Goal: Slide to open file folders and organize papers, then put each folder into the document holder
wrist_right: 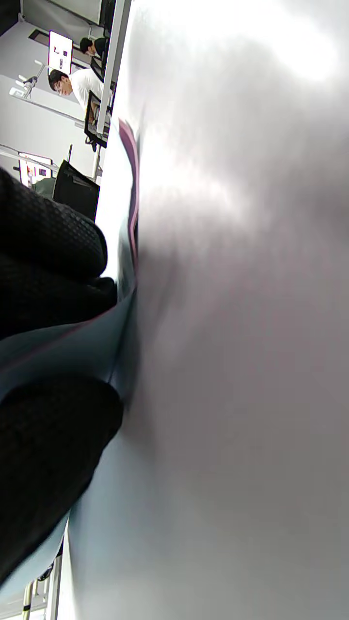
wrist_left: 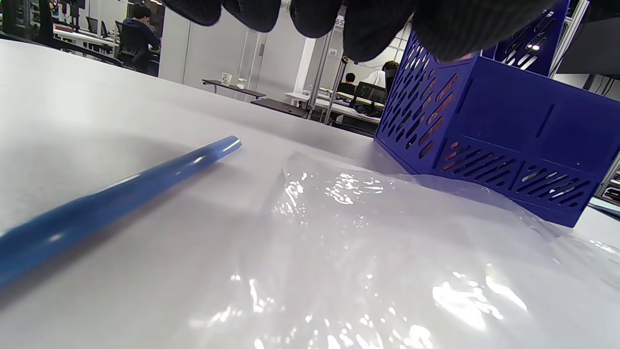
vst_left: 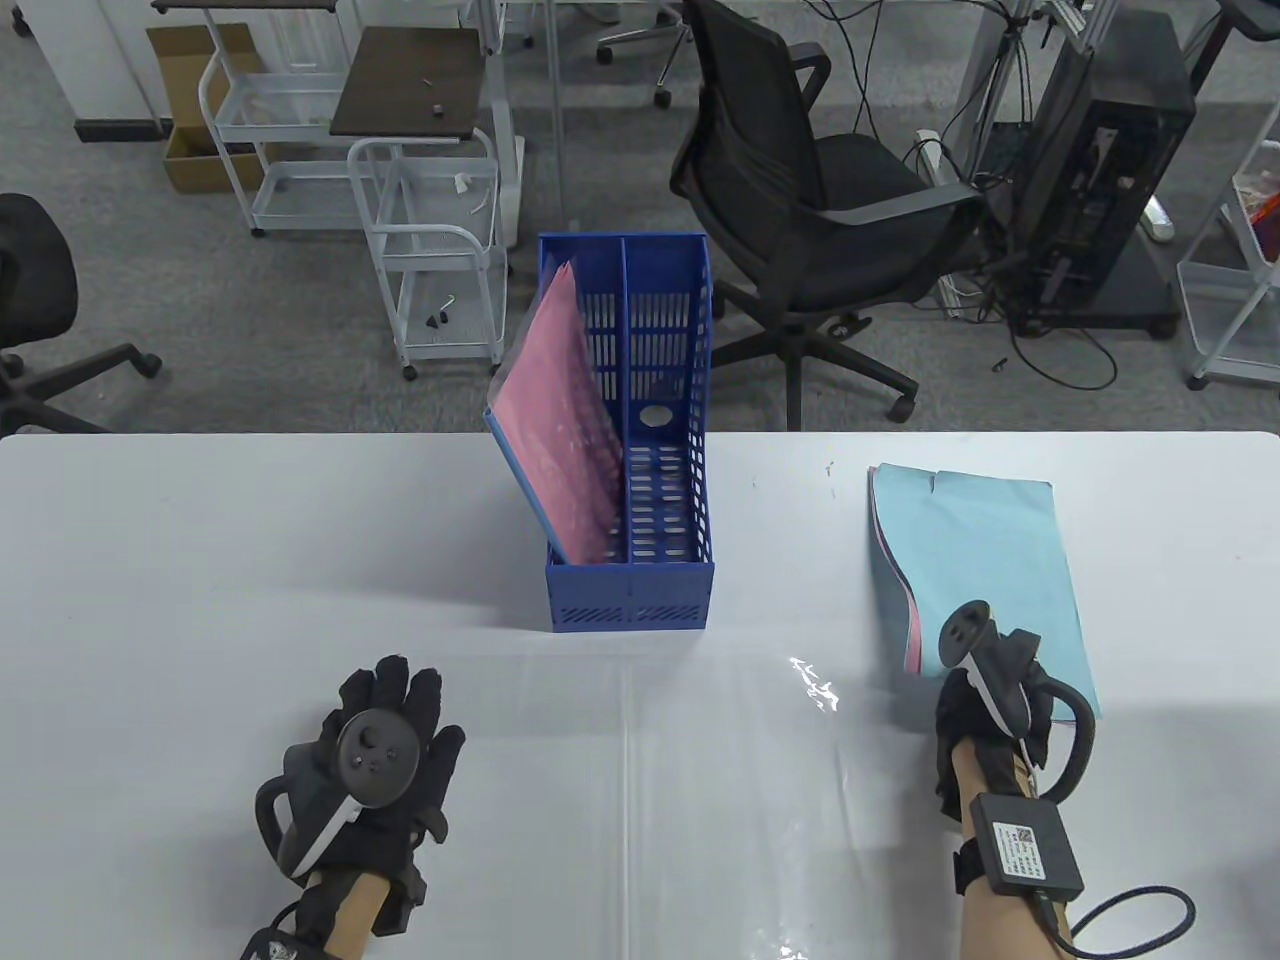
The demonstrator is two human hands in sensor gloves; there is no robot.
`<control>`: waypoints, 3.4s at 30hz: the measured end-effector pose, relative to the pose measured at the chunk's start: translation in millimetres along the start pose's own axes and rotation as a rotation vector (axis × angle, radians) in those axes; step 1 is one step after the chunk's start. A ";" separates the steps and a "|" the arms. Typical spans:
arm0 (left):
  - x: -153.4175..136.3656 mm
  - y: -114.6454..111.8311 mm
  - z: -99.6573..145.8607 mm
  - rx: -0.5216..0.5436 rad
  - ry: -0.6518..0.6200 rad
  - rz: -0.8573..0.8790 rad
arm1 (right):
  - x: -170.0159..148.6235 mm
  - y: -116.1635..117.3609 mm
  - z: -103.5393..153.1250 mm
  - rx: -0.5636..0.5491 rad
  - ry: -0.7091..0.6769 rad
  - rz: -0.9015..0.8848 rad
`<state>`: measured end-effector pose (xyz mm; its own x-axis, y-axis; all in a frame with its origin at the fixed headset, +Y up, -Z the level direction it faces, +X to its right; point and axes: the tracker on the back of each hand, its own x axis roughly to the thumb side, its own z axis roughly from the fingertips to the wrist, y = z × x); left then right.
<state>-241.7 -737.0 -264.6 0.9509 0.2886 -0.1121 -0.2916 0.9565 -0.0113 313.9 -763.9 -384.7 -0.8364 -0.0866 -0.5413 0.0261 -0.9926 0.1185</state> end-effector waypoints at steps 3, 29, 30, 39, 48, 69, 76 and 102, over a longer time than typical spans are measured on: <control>-0.3 -0.6 -0.4 -0.007 0.000 0.006 | -2.7 0.2 0.4 -0.009 -0.011 -0.021; 16.1 -5.0 6.4 -0.090 -0.178 0.290 | -16.7 -63.3 70.2 0.086 -0.640 -1.708; 19.0 -7.2 6.8 -0.113 -0.207 0.342 | -11.9 -64.5 71.6 0.144 -0.686 -1.752; 44.6 -40.9 6.3 -0.502 -0.434 1.001 | 57.8 -68.8 122.9 0.569 -1.054 -1.688; 40.3 -41.7 5.4 -0.413 -0.537 1.525 | 106.7 -47.5 173.5 0.719 -1.107 -1.506; 47.1 -8.2 10.9 -0.451 -0.554 0.778 | 56.5 -49.4 159.9 0.421 -0.899 -1.228; 42.6 -20.3 13.1 -0.361 -0.405 1.044 | 44.8 -49.9 163.2 0.352 -0.809 -1.292; 44.5 -40.0 10.9 -0.440 -0.290 1.026 | 34.5 -35.9 145.8 0.479 -0.606 -1.154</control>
<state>-186.6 -762.0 -258.3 0.2168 0.9755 -0.0373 -0.8983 0.1844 -0.3988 204.2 -718.9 -286.3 -0.3636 0.9261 -0.1005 -0.9201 -0.3402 0.1940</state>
